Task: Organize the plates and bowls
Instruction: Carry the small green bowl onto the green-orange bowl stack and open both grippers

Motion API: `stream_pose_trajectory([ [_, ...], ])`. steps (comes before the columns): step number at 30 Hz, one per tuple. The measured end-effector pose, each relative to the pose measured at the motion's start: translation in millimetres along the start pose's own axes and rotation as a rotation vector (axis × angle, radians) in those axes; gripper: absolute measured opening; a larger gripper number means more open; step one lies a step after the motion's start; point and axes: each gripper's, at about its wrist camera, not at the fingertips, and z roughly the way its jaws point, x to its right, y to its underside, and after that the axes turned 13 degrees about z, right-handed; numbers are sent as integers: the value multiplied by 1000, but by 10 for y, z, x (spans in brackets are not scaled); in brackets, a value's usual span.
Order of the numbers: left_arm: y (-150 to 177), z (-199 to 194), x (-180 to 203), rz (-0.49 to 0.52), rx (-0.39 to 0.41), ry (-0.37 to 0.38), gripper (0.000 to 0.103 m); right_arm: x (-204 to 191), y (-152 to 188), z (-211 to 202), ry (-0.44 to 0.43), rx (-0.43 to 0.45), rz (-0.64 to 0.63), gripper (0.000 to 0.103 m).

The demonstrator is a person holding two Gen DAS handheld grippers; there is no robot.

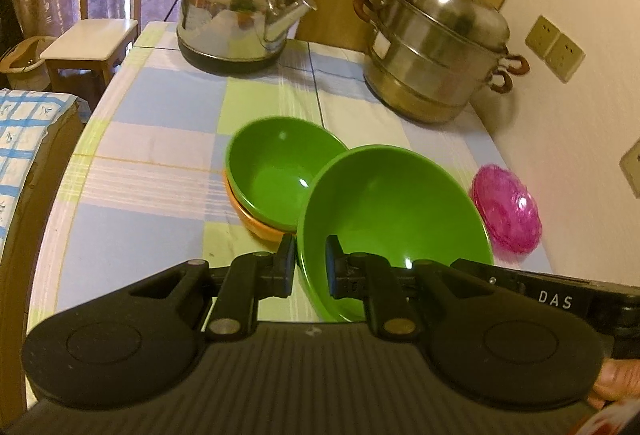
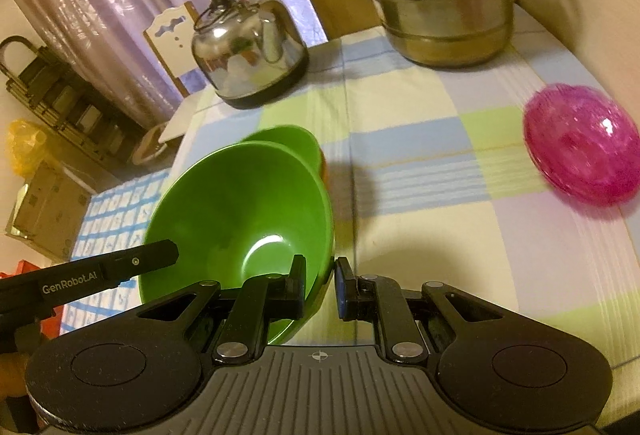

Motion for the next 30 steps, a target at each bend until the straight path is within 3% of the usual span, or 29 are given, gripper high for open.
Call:
stream_pose_trajectory([
  [20,-719,401,-430,-6,10,-51,13,-374,-706,578,-21,-11,-37,15],
  [30,-729,813,-583,-6,-35,-66,13,-343,-812,1025,6,-53,-56,15],
])
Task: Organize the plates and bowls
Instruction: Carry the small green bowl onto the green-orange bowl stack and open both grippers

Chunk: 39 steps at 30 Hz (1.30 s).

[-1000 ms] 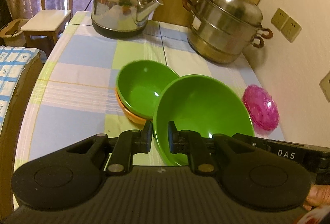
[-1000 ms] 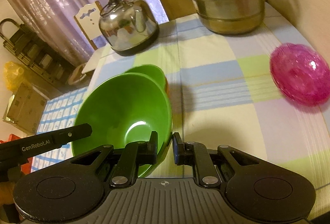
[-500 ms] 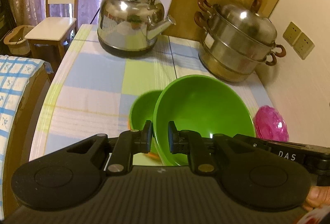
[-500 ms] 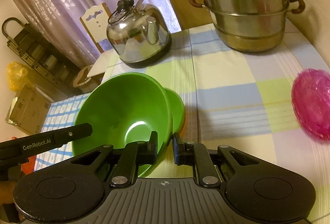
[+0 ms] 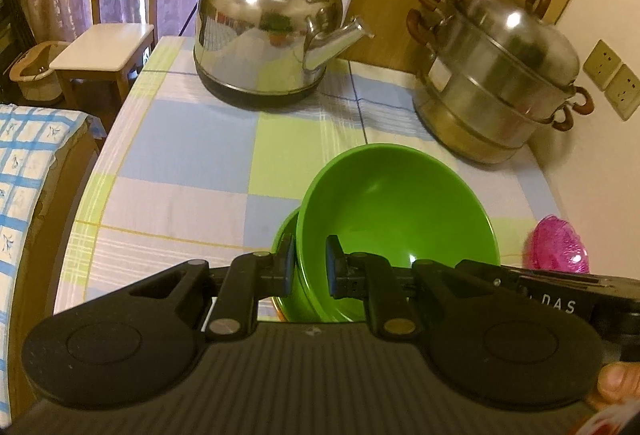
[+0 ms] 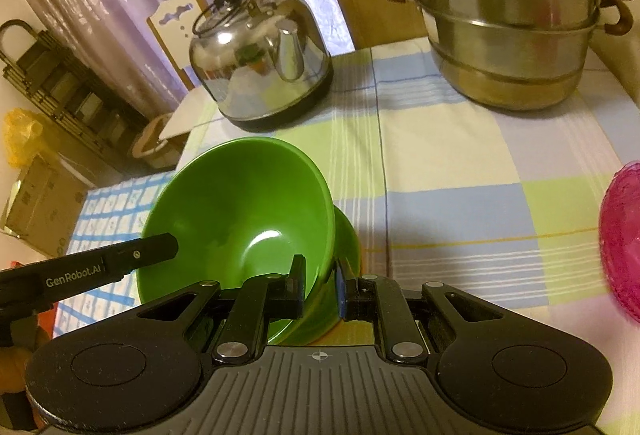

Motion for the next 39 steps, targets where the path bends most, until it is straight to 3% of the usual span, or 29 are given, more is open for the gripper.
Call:
stream_pose_trajectory([
  [13,88,277,-20,37,-25,-35,13,50,68,326,33,-33,-34,15],
  [29,177,431,-11,71,-37,-50,14,26,93,441,66,-31,-75,15],
  [30,176,428,-9,71,-33,-46,14,23,92,444,69,-31,-87,19],
  [32,180,418,-14,62,-26,-40,17,27,98,449,48,-39,-95,39],
  [33,179,411,-14,61,-22,-39,18,42,101,432,34,-30,-86,57],
  [34,183,405,-15,60,-19,-38,18,53,105,409,28,-15,-82,62],
  [39,211,362,-25,40,-8,-32,19,127,107,347,18,-5,-59,62],
])
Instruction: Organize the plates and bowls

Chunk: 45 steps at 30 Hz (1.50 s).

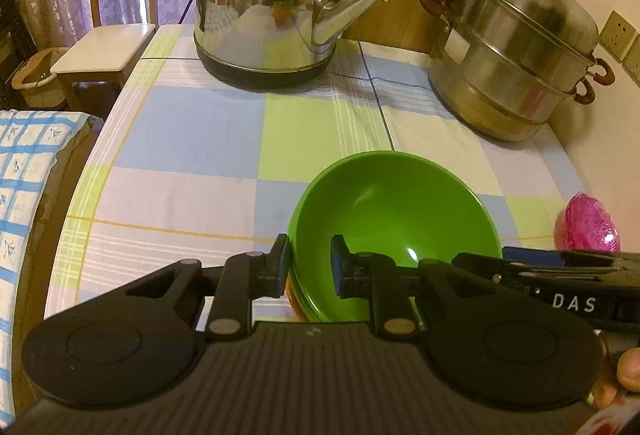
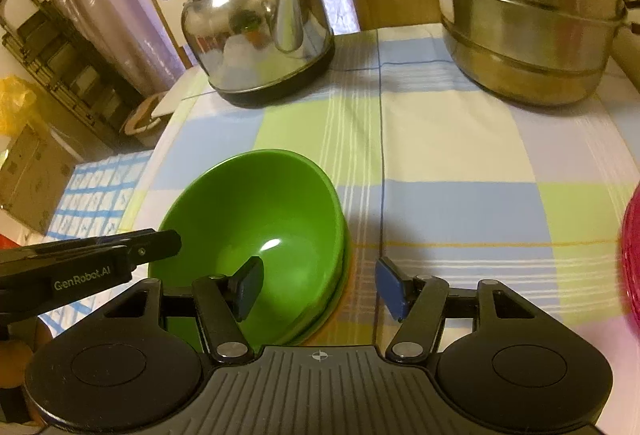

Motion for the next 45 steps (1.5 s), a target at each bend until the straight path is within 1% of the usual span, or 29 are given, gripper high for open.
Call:
stream_pose_trajectory([
  [2,14,-27,-8,-13,6,4,20,46,12,-34,-4,3,20,62],
  [5,35,-89,-6,-31,20,2,26,81,35,-98,-13,7,41,62],
  [8,80,-197,11,-51,40,3,26,84,79,-201,-17,15,43,62],
  [10,125,-294,39,-65,52,9,30,89,113,-288,-22,22,49,62],
  [12,175,-393,83,-67,57,16,38,99,155,-375,-24,29,59,63],
  [14,229,-491,131,-68,62,18,43,112,220,-488,-23,34,67,64],
  [15,265,-548,162,-68,64,16,50,117,250,-532,-22,37,70,65],
  [17,338,-658,218,-74,71,13,59,133,328,-646,-17,45,74,66],
  [19,415,-761,279,-77,72,14,62,160,412,-758,-14,53,85,68],
  [20,458,-808,311,-78,73,14,67,175,453,-805,-11,56,91,68],
  [21,499,-849,343,-77,74,14,69,191,496,-852,-7,57,96,69],
  [23,590,-927,383,-85,80,14,70,214,583,-946,1,59,95,70],
  [24,638,-963,393,-96,82,14,73,222,627,-998,5,65,96,70],
  [25,688,-1007,405,-107,85,4,74,230,667,-1049,7,72,98,70],
  [26,732,-1048,422,-110,88,-13,79,238,699,-1093,9,79,102,70],
  [27,773,-1092,452,-102,89,-38,83,246,740,-1145,11,85,103,70],
  [29,851,-1179,521,-76,96,-84,86,240,820,-1240,15,96,95,70],
  [31,931,-1257,564,-75,100,-104,87,235,899,-1322,23,103,86,70],
  [33,1014,-1326,588,-92,102,-87,88,237,978,-1397,28,110,82,70],
  [35,1091,-1381,631,-99,101,-89,88,247,1047,-1452,32,112,81,70],
  [39,1217,-1465,733,-90,113,-109,89,275,1214,-1554,48,120,71,71],
  [42,1287,-1504,819,-78,115,-94,89,317,1309,-1596,56,118,78,71],
  [45,1328,-1538,906,-67,109,-97,89,368,1377,-1617,56,112,89,71],
])
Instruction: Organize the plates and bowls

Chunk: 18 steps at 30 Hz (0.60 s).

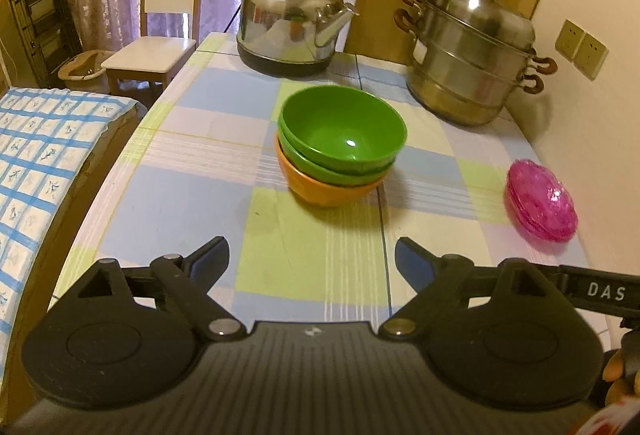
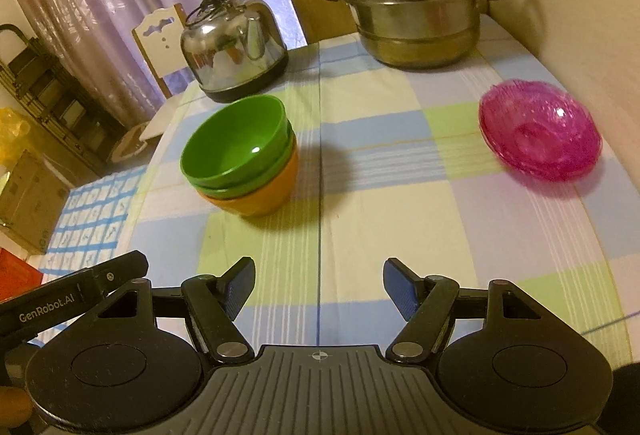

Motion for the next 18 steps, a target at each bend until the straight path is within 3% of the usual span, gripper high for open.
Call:
stream_pose_trajectory([
  [18,94,-55,125,14,-28,27,89,214,115,-72,23,-12,38,71],
])
